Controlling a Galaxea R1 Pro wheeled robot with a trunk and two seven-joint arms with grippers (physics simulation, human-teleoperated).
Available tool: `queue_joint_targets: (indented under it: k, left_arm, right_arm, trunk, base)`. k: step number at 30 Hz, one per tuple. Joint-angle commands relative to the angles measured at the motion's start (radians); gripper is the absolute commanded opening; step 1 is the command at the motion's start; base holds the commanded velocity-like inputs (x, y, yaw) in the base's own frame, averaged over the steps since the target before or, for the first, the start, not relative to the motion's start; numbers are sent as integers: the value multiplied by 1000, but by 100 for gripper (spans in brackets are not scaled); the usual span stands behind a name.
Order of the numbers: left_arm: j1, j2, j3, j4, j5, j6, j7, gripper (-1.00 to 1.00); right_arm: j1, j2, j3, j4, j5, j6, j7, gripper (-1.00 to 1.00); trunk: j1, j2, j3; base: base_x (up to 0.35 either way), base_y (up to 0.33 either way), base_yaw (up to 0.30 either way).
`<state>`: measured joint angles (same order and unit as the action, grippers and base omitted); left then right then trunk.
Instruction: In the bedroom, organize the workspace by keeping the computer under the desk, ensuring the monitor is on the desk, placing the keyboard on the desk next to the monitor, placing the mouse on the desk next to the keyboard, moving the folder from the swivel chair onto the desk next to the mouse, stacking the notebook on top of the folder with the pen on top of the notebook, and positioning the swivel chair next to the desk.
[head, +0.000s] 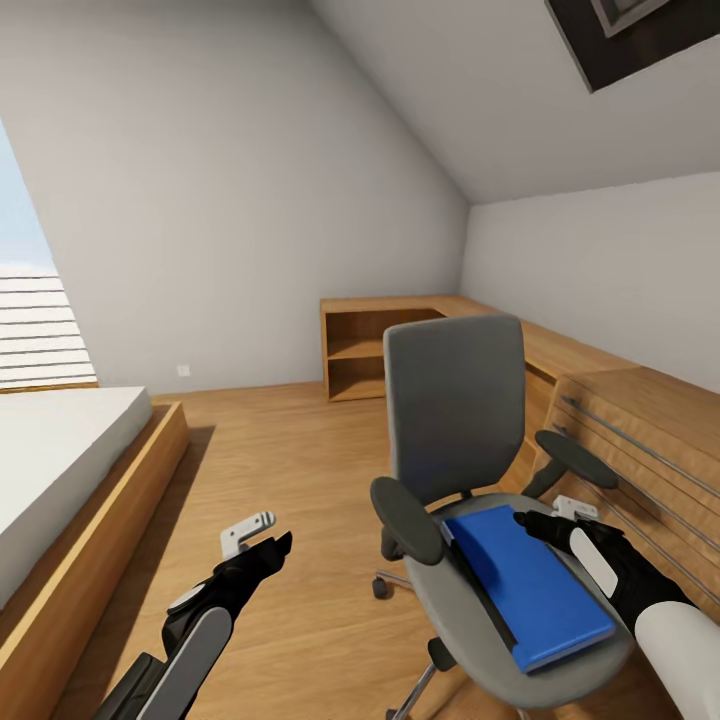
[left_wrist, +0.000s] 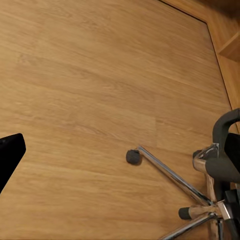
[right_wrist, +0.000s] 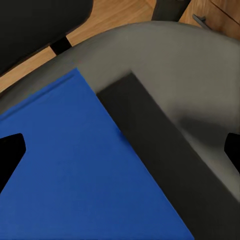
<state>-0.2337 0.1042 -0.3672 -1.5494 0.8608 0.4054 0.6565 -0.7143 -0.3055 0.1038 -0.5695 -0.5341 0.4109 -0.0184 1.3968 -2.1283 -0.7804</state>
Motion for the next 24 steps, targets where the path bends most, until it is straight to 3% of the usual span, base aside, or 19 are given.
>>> queue_joint_targets:
  k: [1, 24]
  left_arm:
    - [-1, 1, -2, -1, 6, 1, 8, 100]
    - [-1, 0, -2, -1, 6, 0, 9, 100]
  right_arm:
    - [-1, -1, 5, -1, -3, 3, -2, 100]
    - [-1, 0, 7, -1, 2, 3, -3, 100]
  trunk:
    - [4, -8, -4]
    - [92, -169, -76]
  base:
    - [0, 0, 0]
    - [0, 0, 0]
